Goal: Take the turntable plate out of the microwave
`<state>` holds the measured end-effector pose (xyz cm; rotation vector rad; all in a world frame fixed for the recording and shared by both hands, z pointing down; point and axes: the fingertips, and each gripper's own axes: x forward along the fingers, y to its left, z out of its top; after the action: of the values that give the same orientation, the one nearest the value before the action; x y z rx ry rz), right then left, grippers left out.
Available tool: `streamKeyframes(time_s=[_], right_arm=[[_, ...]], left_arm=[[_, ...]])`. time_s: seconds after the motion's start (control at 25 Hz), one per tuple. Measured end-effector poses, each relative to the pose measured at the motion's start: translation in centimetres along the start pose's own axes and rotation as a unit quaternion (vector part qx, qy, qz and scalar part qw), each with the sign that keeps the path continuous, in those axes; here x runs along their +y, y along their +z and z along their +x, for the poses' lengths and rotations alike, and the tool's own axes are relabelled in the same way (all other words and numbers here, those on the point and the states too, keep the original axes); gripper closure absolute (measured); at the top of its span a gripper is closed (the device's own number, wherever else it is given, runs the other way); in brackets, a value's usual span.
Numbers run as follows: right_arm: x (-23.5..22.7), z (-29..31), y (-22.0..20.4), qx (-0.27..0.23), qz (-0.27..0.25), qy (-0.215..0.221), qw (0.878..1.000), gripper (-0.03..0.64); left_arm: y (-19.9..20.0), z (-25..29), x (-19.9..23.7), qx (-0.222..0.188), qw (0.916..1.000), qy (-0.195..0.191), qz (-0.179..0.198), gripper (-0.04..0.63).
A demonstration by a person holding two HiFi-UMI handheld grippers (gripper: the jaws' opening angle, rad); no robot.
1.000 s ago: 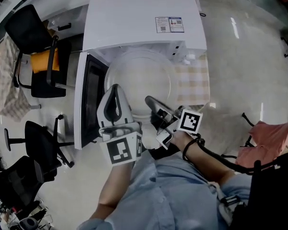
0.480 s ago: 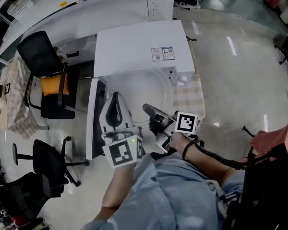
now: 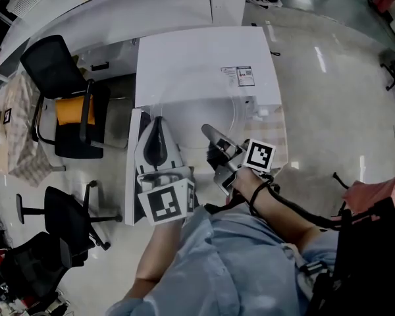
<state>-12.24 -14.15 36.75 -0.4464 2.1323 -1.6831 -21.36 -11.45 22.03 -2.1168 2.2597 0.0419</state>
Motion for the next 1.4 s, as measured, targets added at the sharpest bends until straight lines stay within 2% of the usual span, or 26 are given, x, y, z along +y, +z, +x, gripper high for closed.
streamKeyframes(time_s=[0.24,0.56,1.0,1.4], right_arm=[[-1.6,0.9,0.5,-0.015,0.007,-0.015,1.0,0.589],[-2.7,2.0,2.1,-0.053,0.017,-0.012,0.998,0.589],[-2.7,2.9,5.8,-0.137,0.053,-0.064,0.987,0.586],[-1.7,3.3,6.1,-0.139,0.017,-0.042,0.989,0.538]], left_arm=[[-1.2,0.8,1.4,0.015,0.9999,-0.003,-0.004,0.588],[-2.9,1.9,2.5,0.031,0.9995,-0.01,-0.005,0.588],[-3.5,2.4,2.4,0.046,0.9983,-0.035,-0.003,0.588],[-3.7,3.0,2.0,0.047,0.9978,-0.045,-0.006,0.588]])
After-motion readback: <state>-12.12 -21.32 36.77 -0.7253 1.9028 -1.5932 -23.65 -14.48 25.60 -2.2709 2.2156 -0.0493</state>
